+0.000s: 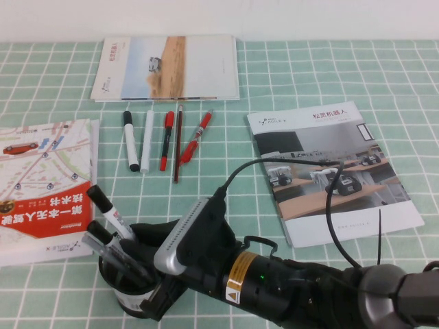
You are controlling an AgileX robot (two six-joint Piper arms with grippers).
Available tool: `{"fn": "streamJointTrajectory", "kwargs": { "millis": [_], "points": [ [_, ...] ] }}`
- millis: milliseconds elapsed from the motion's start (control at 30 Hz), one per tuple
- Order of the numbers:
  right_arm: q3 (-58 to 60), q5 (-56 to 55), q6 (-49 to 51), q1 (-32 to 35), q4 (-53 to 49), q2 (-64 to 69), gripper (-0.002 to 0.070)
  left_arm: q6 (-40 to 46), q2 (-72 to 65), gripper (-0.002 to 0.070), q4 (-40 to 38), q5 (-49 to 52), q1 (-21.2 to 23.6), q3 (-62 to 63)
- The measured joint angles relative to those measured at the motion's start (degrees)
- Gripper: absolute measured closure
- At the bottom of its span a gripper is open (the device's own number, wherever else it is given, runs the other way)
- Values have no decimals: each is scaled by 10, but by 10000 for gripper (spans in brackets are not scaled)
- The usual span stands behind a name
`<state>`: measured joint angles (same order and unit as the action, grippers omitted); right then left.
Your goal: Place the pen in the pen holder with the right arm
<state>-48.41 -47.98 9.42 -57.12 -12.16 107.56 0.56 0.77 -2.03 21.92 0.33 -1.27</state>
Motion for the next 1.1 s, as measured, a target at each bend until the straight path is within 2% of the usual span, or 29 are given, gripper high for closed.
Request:
{"fn": "streamJointTrajectory", "kwargs": {
  "millis": [200,400,500,633,700,967,1100],
  "points": [
    [0,3,0,0,5,0,409,0,0,679,0,0,0,0],
    [0,68,0,0,5,-35,391,0,0,679,0,0,0,0],
    [0,134,0,0,2,-82,437,0,0,679,0,0,0,0],
    [0,251,0,0,-34,-183,602,0,0,679,0,0,0,0],
    [0,314,0,0,-50,-235,654,0,0,679,0,0,0,0],
    [12,629,0,0,-60,-431,692,0,0,679,0,0,0,0],
    [35,720,0,0,-29,-502,694,0,0,679,0,0,0,0]
  ]
}}
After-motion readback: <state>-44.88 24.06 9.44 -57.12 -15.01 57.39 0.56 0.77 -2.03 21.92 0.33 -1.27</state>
